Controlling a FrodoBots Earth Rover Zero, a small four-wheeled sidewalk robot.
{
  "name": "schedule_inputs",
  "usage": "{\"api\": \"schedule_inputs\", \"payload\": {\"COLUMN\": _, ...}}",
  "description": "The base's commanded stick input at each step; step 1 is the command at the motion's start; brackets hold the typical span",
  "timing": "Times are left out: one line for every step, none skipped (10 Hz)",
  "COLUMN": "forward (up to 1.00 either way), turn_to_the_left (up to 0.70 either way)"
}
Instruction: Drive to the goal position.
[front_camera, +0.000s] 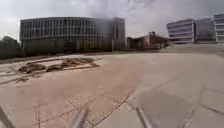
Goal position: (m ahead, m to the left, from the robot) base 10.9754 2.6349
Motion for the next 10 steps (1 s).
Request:
{"api": "schedule_inputs", "payload": {"forward": 1.0, "turn_to_the_left": 0.02}}
{"api": "schedule_inputs", "payload": {"forward": 1.0, "turn_to_the_left": 0.02}}
{"api": "schedule_inputs", "payload": {"forward": 1.0, "turn_to_the_left": 0.02}}
{"api": "schedule_inputs", "payload": {"forward": 1.0, "turn_to_the_left": 0.02}}
{"api": "schedule_inputs", "payload": {"forward": 1.0, "turn_to_the_left": 0.02}}
{"api": "schedule_inputs", "payload": {"forward": 1.0, "turn_to_the_left": 0.02}}
{"api": "schedule_inputs", "payload": {"forward": 1.0, "turn_to_the_left": 0.02}}
{"api": "schedule_inputs", "payload": {"forward": 1.0, "turn_to_the_left": 0.02}}
{"api": "schedule_inputs", "payload": {"forward": 1.0, "turn_to_the_left": 0.02}}
{"api": "schedule_inputs", "payload": {"forward": 1.0, "turn_to_the_left": 0.02}}
